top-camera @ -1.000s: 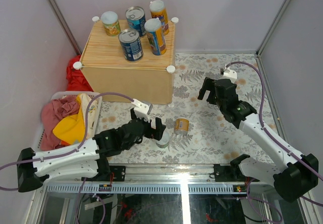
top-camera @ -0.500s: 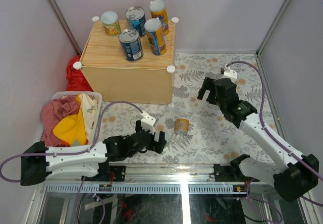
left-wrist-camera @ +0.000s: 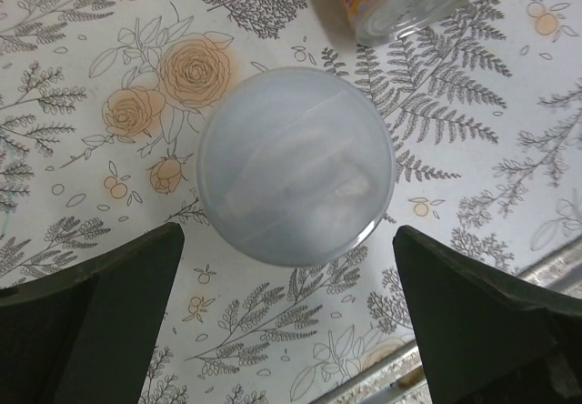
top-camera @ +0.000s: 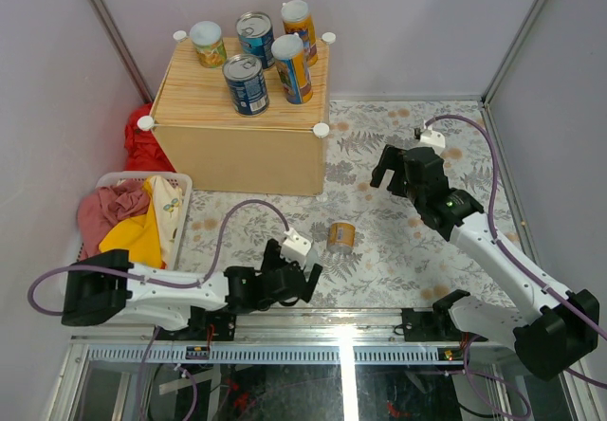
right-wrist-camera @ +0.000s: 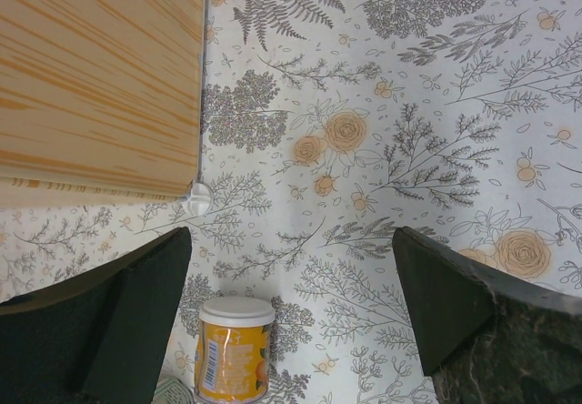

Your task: Place and organize the canned foods onto the counter

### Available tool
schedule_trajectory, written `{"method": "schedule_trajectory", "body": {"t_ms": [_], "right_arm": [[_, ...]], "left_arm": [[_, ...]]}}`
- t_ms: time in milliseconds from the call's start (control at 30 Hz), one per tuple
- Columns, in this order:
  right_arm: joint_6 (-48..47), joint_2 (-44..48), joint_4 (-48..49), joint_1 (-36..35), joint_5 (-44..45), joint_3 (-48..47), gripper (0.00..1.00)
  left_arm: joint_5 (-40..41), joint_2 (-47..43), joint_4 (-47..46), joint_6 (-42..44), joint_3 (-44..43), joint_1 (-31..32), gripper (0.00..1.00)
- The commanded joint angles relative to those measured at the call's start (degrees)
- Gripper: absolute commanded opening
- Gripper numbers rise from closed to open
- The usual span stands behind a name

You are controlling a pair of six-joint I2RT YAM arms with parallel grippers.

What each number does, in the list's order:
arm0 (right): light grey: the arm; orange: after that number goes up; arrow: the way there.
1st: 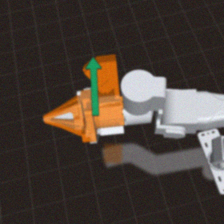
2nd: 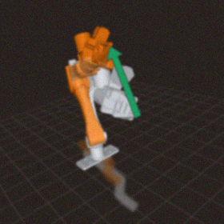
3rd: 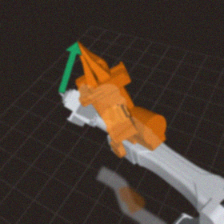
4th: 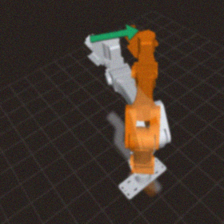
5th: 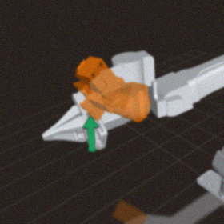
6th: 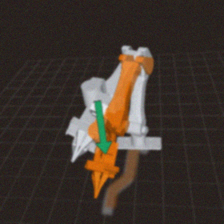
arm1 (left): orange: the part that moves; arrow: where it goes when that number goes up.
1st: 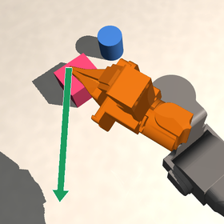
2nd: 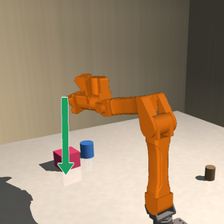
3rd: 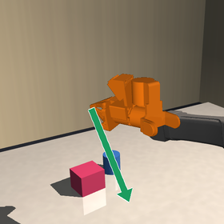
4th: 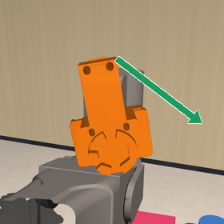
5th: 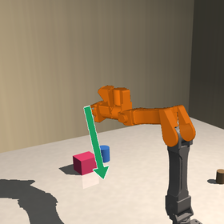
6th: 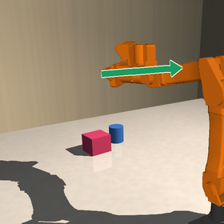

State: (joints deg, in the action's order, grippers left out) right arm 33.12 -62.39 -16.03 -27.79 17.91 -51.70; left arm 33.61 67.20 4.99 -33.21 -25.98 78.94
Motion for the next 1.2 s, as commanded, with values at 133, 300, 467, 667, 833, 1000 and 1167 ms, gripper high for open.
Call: {"method": "schedule_trajectory", "body": {"t_ms": [133,300,467,667,833,1000,1167], "right_arm": [[0.89,1.55,2.32,0.21,-1.49,0.49,1.00],[1.03,1.74,2.75,0.21,-1.82,1.11,1.00],[1.24,1.50,3.28,0.27,-2.47,1.59,0.99],[1.40,1.07,3.76,0.25,-3.00,1.65,0.99],[1.50,1.28,3.69,0.28,-3.11,1.66,1.00],[1.46,1.65,3.46,0.28,-3.07,1.61,0.99],[1.34,1.92,3.10,0.28,-3.08,1.42,1.00]], "left_arm": [[14.39,7.99,-3.52,-3.43,-4.78,3.81,1.00],[14.45,8.04,-5.81,-4.57,-3.98,4.21,1.00],[14.56,5.94,-7.79,-5.21,-2.31,4.53,1.00],[14.56,3.60,-10.24,-5.02,-0.15,4.64,0.96],[14.53,5.67,-11.53,-5.67,0.34,4.65,0.92],[14.94,9.22,-13.97,-6.05,0.10,4.71,0.83],[15.97,8.91,-15.88,-5.28,-0.07,4.69,0.70]]}}
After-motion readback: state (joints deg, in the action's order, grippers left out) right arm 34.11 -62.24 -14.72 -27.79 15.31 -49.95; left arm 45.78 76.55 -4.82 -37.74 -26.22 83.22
